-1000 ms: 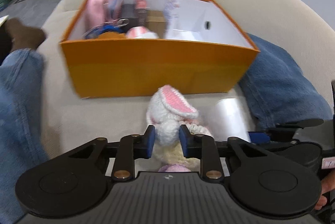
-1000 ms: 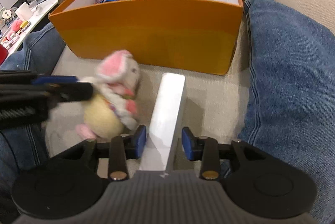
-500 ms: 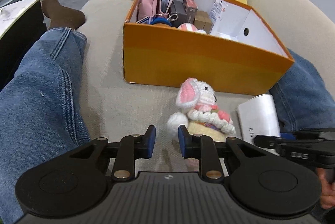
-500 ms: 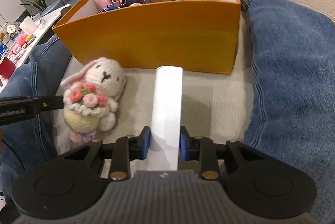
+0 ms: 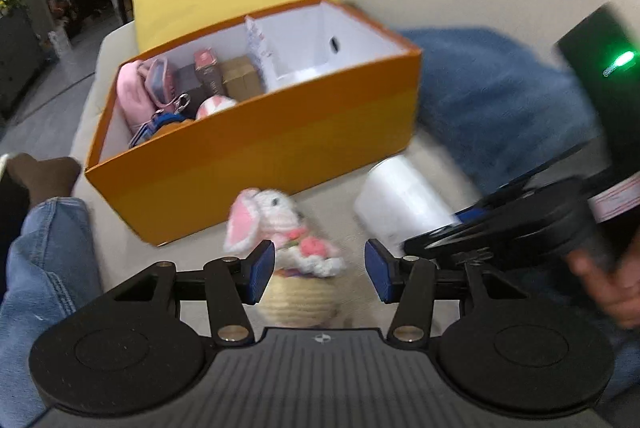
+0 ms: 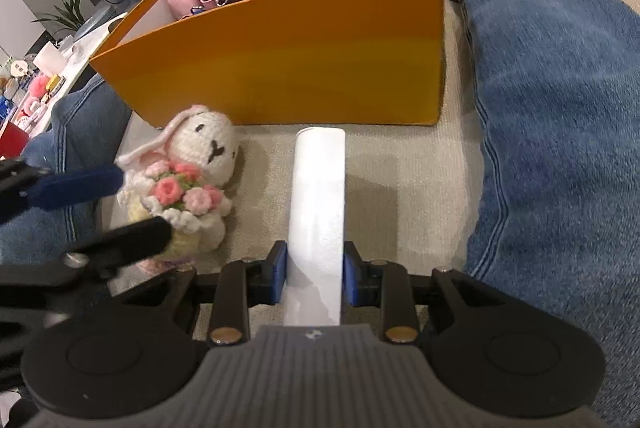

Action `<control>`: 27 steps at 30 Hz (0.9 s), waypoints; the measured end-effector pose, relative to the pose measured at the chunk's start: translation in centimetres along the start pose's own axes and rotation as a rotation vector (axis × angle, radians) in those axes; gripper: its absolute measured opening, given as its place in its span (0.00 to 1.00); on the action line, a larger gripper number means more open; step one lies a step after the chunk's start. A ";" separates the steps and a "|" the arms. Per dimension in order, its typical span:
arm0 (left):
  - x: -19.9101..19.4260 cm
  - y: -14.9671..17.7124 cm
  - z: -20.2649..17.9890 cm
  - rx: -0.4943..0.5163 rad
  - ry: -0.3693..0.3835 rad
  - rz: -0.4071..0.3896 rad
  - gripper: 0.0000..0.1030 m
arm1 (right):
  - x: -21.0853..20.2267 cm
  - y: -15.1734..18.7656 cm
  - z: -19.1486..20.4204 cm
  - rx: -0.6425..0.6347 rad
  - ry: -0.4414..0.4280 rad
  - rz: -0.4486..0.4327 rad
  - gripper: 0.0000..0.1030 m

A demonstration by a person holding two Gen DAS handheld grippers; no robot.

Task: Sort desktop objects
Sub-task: 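Grasp the crocheted bunny with the left gripper while the right grasps the white paper roll, then carry the bunny into the orange box with the left gripper while the right carries the paper roll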

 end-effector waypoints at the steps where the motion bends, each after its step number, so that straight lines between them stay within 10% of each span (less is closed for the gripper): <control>1: 0.2 -0.1 0.0 0.002 -0.009 0.011 0.56 | 0.0 0.0 -0.2 0.004 -0.006 -0.001 0.29; 16: 3.0 1.2 0.2 0.018 -0.193 0.082 0.65 | 0.5 -0.1 -0.7 0.008 -0.054 -0.007 0.31; 27: 1.0 1.9 3.6 -0.166 -0.092 0.036 0.48 | -0.5 0.0 -0.1 -0.015 -0.023 -0.023 0.29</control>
Point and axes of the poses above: each gripper's, at about its wrist camera, not at the fingertips, and x roughly the way its jaws point, z to its left, y to its underside, the point moved 2 cm from there along x, roughly the way its jaws point, and after that the axes turned 11 degrees about z, right-handed, at the moved point
